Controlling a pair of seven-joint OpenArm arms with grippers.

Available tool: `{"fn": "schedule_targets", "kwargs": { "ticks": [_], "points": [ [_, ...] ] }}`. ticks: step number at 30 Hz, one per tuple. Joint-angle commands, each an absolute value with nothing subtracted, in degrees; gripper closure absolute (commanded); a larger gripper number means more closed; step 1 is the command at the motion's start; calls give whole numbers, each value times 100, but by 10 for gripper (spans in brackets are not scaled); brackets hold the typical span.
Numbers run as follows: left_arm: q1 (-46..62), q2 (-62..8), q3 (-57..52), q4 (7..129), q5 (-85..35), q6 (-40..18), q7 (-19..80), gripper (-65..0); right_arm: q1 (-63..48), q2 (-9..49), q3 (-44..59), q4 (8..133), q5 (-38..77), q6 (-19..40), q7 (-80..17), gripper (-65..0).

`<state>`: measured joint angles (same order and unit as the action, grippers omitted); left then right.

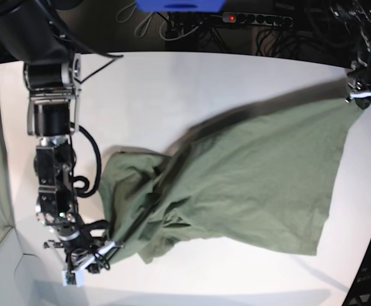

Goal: Layout the t-shirt on the table in an organized manner, then fold the t-shirt properly
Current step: 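Grasp the shirt's bunched hem with the right gripper and pull it outward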

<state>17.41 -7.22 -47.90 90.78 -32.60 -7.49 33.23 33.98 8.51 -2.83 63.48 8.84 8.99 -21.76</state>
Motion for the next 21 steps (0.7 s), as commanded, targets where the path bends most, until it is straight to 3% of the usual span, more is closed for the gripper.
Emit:
{"fn": "schedule_targets", "kwargs": {
  "ticks": [1,7,12,16,21],
  "points": [
    [1710,-848,-4840,9270,-3301,-769,3160,-4,3741,884,-259,6211,901,892,-1868,0],
    [1684,-1086,-4840,9279,-3301,-769,3160,-4,4646,936,-259,4479,892,892,-963,0],
    [1455,-1147,-4840,9358,-3284,-769,3160,-4,4989,1068,-268,3960,892,892,-752,0],
    [1147,-1288,-4840,9736,-3301,-760,3160,-3,5059,1077,-268,3960,892,892,-778,-80],
    [541,-1288,-4822,9965,-3240,-725,3213,-3,4980,1059,-277,3969,892,892,-804,-239]
  ]
}}
